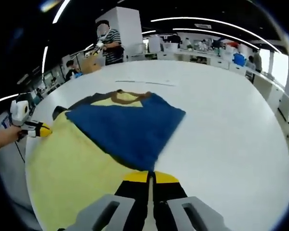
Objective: Fold the garment on the visible template until the final outline fits inside the template.
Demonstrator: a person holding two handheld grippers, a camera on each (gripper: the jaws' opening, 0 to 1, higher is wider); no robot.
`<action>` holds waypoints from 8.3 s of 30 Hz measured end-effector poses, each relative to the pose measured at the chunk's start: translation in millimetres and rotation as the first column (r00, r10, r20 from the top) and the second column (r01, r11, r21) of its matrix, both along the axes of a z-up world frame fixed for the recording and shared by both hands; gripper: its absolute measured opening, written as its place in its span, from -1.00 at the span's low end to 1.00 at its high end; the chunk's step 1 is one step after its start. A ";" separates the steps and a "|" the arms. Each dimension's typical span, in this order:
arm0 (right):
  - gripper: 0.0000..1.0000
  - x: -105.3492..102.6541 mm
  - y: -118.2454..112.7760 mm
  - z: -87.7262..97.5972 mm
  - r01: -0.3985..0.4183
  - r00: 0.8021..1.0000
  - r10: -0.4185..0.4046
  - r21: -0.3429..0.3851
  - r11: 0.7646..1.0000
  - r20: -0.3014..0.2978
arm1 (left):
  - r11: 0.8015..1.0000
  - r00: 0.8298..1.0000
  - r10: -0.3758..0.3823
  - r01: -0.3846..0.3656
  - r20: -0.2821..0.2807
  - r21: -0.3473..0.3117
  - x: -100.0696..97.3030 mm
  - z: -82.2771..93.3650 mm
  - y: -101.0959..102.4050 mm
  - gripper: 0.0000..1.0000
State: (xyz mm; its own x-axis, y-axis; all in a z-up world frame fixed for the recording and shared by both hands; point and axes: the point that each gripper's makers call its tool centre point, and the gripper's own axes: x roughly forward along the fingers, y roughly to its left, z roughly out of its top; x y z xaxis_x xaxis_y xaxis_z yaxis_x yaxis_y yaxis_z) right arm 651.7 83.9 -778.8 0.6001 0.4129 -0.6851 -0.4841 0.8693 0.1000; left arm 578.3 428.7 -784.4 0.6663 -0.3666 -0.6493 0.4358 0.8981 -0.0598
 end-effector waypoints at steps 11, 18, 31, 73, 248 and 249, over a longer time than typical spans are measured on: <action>-1.00 -0.8 -1.7 1.2 0.040 0.999 -0.039 0.031 0.999 -0.028 | 1.000 1.000 0.002 -0.002 -0.006 -0.007 0.0 -0.2 -0.7 -1.00; -0.94 -2.8 -1.7 -1.6 0.063 0.997 -0.060 0.052 0.997 -0.055 | 1.000 1.000 0.008 -0.008 -0.009 -0.012 0.6 -0.2 -1.0 -1.00; -1.00 -3.5 -1.8 -8.4 0.074 0.996 -0.075 -0.024 0.997 -0.039 | 1.000 1.000 0.009 -0.009 -0.010 -0.015 -0.1 0.4 -2.1 -1.00; -0.68 -2.0 -27.1 3.6 0.094 0.996 -0.094 0.013 0.996 0.001 | 0.998 0.999 -0.042 0.041 -0.009 -0.036 -10.7 0.9 -26.0 -0.92; 0.98 -125.8 19.9 83.0 -0.199 0.977 0.174 0.230 0.953 0.125 | 0.976 0.954 -0.178 0.203 0.242 -0.084 41.0 66.0 -184.0 -0.17; 0.98 -125.8 19.9 82.8 -0.198 0.977 0.174 0.229 0.953 0.124 | 0.975 0.956 -0.169 0.198 0.241 -0.102 42.1 70.7 -180.2 -0.12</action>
